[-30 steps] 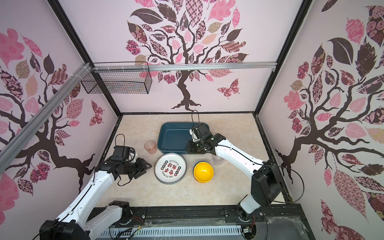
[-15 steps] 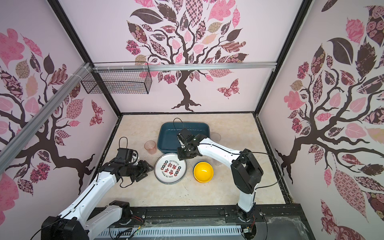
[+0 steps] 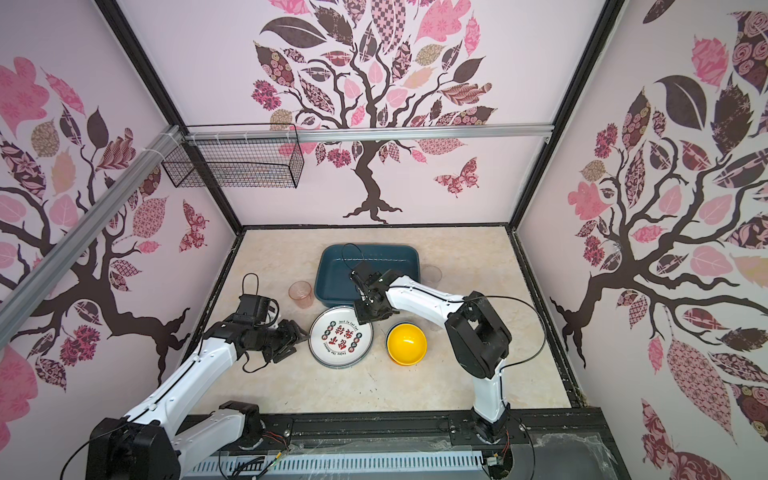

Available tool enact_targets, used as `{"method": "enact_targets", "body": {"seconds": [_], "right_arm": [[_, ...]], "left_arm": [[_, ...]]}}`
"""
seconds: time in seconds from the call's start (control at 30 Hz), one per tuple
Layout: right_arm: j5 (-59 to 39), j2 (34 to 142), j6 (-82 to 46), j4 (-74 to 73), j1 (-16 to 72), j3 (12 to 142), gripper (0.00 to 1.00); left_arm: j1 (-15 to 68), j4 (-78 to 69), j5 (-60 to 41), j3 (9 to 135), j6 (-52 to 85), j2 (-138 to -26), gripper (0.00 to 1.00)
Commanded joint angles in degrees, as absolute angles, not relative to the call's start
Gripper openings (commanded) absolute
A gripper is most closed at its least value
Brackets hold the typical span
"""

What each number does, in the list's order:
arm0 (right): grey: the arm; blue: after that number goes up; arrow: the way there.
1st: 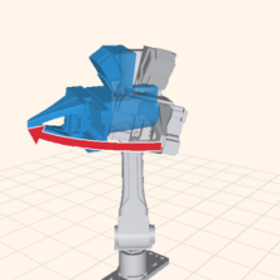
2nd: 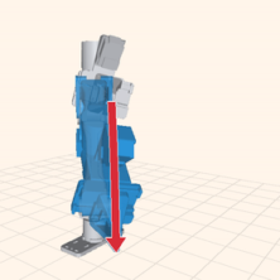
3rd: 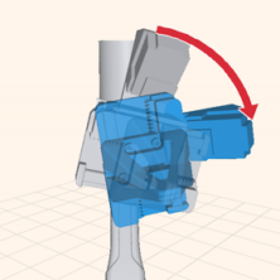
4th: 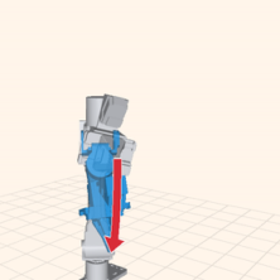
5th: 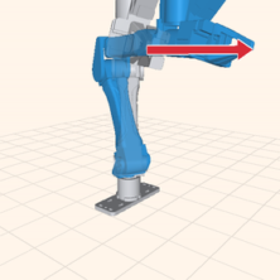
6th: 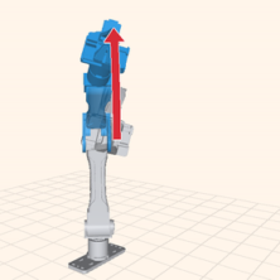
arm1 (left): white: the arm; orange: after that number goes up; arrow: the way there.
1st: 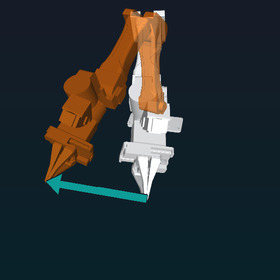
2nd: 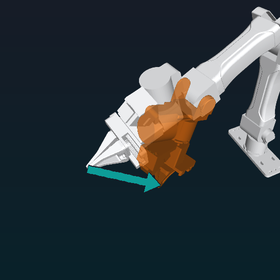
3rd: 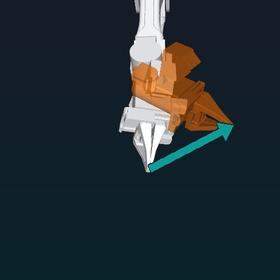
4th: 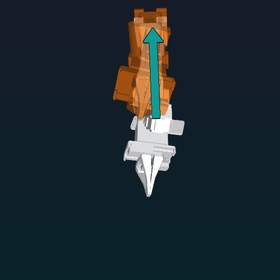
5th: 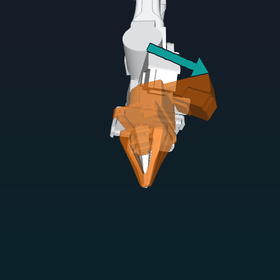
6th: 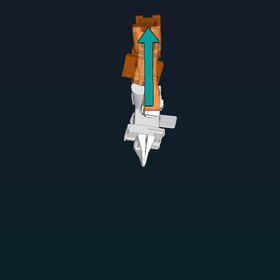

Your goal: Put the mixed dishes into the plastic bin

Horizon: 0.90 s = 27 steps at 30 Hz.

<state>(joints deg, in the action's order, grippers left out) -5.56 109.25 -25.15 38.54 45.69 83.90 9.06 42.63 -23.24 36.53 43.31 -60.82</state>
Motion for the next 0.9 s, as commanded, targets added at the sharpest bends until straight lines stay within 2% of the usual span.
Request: {"method": "enact_targets", "body": {"seconds": [0.0,0.4,0.87], "right_arm": [[-4.8,112.4,-24.2,39.7,46.1,86.4,0.5],[-6.7,113.8,-24.3,38.3,46.3,86.1,0.52],[-7.2,113.6,-24.4,37.9,46.7,85.9,0.44]], "left_arm": [[9.5,41.9,-22.9,35.4,42.5,-61.0,0.63],[9.7,41.6,-22.9,35.2,42.5,-61.7,0.64],[10.1,40.6,-22.8,34.4,43.1,-62.2,0.64]]}}
